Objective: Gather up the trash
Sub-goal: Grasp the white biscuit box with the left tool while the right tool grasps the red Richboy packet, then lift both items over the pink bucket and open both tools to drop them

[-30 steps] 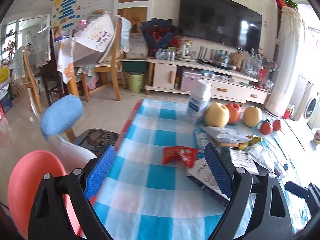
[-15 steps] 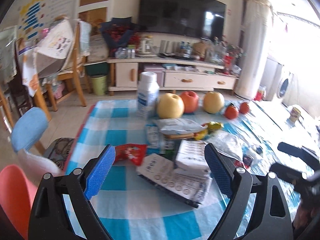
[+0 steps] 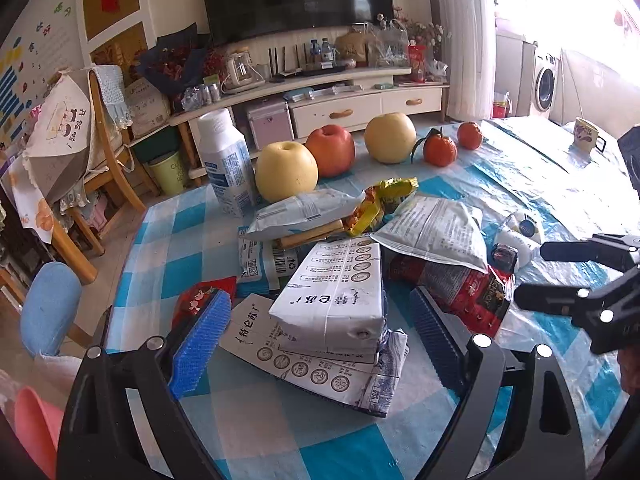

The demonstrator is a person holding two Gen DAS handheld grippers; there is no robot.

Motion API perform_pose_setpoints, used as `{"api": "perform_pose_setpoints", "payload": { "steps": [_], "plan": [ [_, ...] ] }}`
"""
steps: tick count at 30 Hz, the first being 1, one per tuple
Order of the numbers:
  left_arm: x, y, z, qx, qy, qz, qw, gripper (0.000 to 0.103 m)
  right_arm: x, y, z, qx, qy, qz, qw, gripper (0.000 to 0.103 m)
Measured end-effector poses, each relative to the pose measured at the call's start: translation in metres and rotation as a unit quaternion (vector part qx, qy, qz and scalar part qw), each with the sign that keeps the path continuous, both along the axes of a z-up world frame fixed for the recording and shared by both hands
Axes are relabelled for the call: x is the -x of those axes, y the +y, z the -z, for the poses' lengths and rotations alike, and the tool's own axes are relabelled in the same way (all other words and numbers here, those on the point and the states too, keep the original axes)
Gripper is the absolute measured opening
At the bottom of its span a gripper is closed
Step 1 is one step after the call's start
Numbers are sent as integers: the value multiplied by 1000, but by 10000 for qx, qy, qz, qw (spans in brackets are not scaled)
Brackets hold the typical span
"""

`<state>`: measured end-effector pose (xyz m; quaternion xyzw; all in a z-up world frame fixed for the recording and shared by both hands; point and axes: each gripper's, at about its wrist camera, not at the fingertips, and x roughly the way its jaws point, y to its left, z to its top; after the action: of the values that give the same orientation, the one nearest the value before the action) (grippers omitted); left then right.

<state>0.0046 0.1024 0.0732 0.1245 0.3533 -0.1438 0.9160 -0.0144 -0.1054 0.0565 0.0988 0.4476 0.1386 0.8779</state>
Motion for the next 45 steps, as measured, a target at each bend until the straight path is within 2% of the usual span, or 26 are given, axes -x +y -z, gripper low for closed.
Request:
{"api": "perform_pose_setpoints", "payload": {
  "steps": [5,11,12,13,15,18,28,30,34,45],
  "plan": [
    [-6,-2,6,-30,50,-18,10000,90,-4,13,10,-56,-4,-283,9996,85],
    [-15,-3,10,50,90,-32,9999,90,-10,32,17,443,-232,-472,9976,81],
    [-16,-4,10,60,99,-32,9999,87,-13,33,19,479,-243,-469,9975,81],
    [-17,-4,11,71,109,-31,9999,79,-16,33,21,508,-253,-476,9973,81],
    [-20,-4,12,81,141,-71,9998,71,-22,35,25,549,-253,-504,9969,78],
    [-23,-2,15,138,245,-121,9995,64,-28,40,31,732,-286,-530,9955,76],
    [-20,1,14,311,324,-272,9986,62,-36,44,35,945,-276,-592,9934,63],
    [-18,4,14,399,347,-322,9981,62,-35,42,34,933,-285,-602,9934,56],
    [-13,8,10,541,350,-394,9971,62,-30,40,34,864,-250,-663,9937,49],
    [11,31,-6,900,235,-514,9943,62,1,38,32,643,-179,-683,9954,45]
  ]
}}
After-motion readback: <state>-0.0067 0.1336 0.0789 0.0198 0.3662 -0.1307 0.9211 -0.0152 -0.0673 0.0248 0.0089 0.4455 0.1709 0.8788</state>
